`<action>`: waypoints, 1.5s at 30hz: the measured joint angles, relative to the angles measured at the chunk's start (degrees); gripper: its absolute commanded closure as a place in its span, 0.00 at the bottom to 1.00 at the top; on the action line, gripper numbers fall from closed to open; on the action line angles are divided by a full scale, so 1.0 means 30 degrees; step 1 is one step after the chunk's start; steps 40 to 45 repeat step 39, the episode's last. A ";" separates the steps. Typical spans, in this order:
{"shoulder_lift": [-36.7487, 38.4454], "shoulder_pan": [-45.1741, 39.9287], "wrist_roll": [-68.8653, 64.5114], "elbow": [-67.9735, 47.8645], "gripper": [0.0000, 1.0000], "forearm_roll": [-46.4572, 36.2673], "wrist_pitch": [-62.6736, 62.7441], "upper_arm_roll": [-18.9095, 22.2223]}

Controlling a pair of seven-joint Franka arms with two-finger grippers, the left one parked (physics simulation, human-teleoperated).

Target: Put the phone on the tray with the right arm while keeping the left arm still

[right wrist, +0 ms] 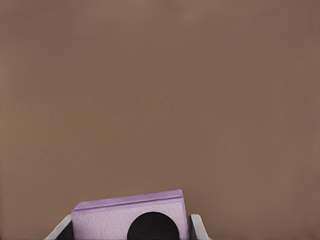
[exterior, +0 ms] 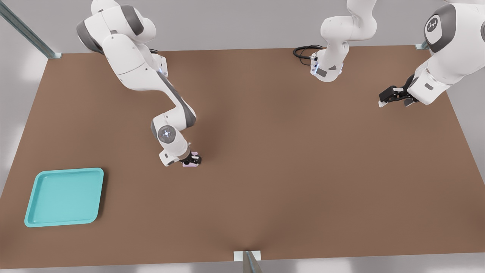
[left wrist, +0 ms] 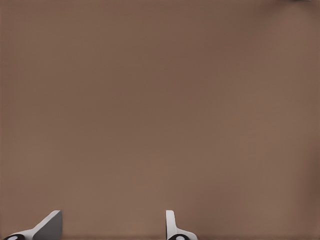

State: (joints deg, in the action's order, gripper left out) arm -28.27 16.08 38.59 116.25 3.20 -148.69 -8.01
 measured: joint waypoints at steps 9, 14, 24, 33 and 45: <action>0.1832 -0.7468 -0.2868 -0.0505 0.23 -0.0041 0.2824 0.0005; -0.0300 -1.2433 -0.6580 -0.2989 0.23 -0.0071 0.3244 0.0029; -0.5464 -1.5188 -1.5050 -1.0145 0.00 -0.0467 0.3964 -0.0157; 0.7166 -0.5146 -1.6097 -1.1184 0.00 0.0496 1.3867 0.1493; 0.5523 -0.4380 -1.5244 -1.3908 0.00 0.0357 1.8065 0.2483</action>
